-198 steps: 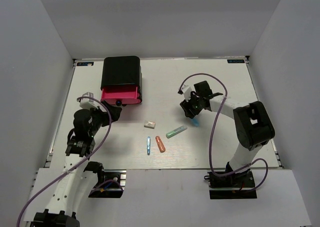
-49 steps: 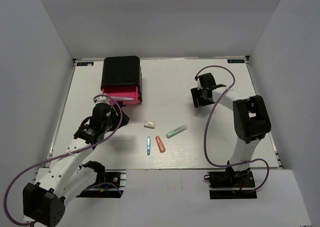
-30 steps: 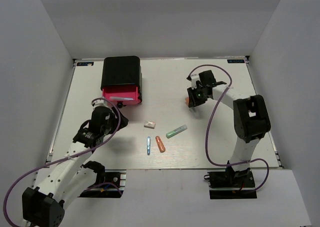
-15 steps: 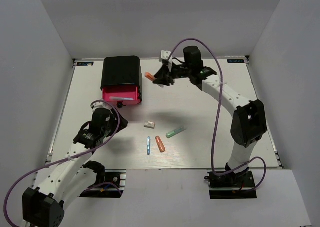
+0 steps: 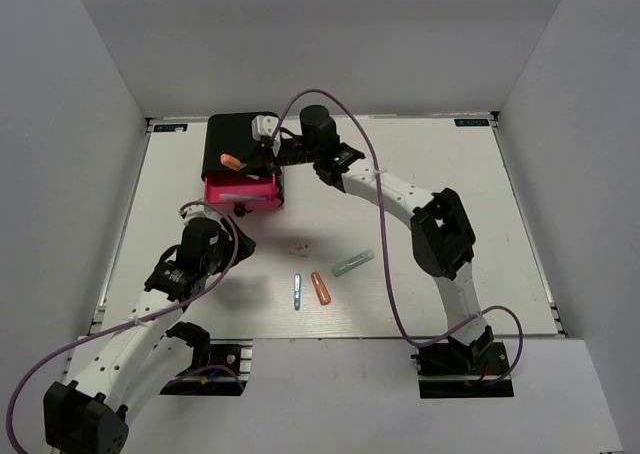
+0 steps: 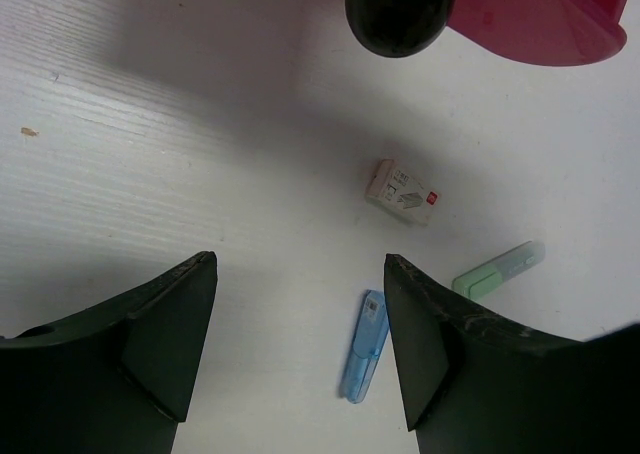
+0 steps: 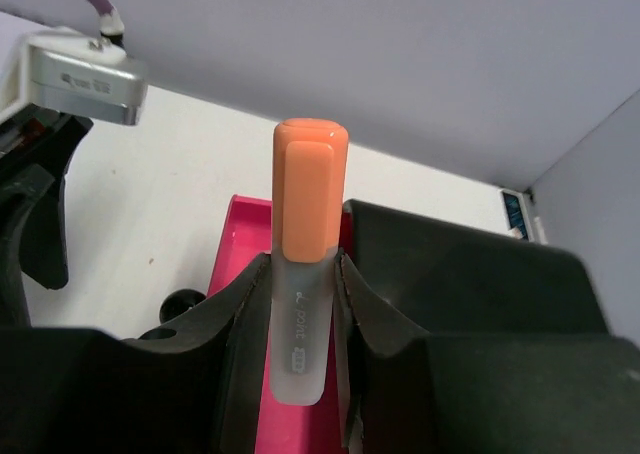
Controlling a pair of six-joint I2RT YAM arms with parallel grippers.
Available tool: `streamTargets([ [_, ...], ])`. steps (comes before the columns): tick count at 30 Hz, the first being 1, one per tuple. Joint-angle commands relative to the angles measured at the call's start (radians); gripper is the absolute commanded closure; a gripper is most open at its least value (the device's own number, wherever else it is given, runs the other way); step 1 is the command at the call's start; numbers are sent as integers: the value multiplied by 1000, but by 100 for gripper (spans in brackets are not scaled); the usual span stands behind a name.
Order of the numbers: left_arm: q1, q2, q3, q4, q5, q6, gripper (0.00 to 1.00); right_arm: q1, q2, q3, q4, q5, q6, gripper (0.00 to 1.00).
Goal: Sort the stationery into containers
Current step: Place the stationery in the drawer, then pick up the stationery from the center of the board.
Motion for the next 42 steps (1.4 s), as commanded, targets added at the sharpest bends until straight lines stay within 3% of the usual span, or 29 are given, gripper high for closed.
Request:
streamTargets([
  [1, -3, -13, -4, 13, -14, -5, 22, 17, 14, 33, 63, 42, 32, 88],
  [6, -3, -13, -4, 22, -14, -5, 22, 31, 17, -1, 15, 71, 26, 81],
  [7, -3, -13, -4, 22, -14, -5, 22, 31, 19, -4, 9, 83, 23, 71],
  [11, -3, -4, 5, 68, 24, 50, 22, 31, 28, 0, -48, 114, -11, 52],
  [20, -3, 60, 85, 159, 171, 225, 21, 20, -27, -10, -60, 141, -6, 47],
  [22, -3, 69, 97, 206, 241, 265, 27, 9, -84, -36, -55, 154, -2, 47],
  [23, -3, 69, 106, 224, 266, 277, 31, 8, -119, -62, -46, 166, 6, 49],
  [25, -3, 79, 120, 281, 340, 319, 46, -6, -185, -116, -45, 265, 23, 64],
  [26, -12, 95, 135, 298, 363, 330, 51, -15, -229, -180, -43, 343, 55, 74],
  [27, -12, 127, 144, 322, 387, 342, 55, -34, -254, -205, -48, 427, 67, 100],
  [28, -12, 147, 157, 323, 433, 363, 63, -40, -320, -229, -52, 516, 81, 100],
  [32, -61, 275, 247, 346, 522, 412, 73, -121, -415, -351, -211, 603, 96, 100],
  [35, -116, 370, 302, 367, 546, 445, 74, -239, -492, -464, -327, 609, 122, 100],
  [36, -130, 397, 318, 367, 546, 454, 74, -257, -519, -492, -344, 605, 125, 93],
  [37, -162, 425, 332, 367, 546, 469, 73, -318, -524, -550, -402, 597, 139, 74],
  [38, -181, 453, 359, 367, 546, 469, 68, -339, -544, -569, -423, 589, 142, 65],
  [42, -285, 589, 416, 367, 498, 504, 45, -452, -578, -679, -526, 537, 179, 51],
])
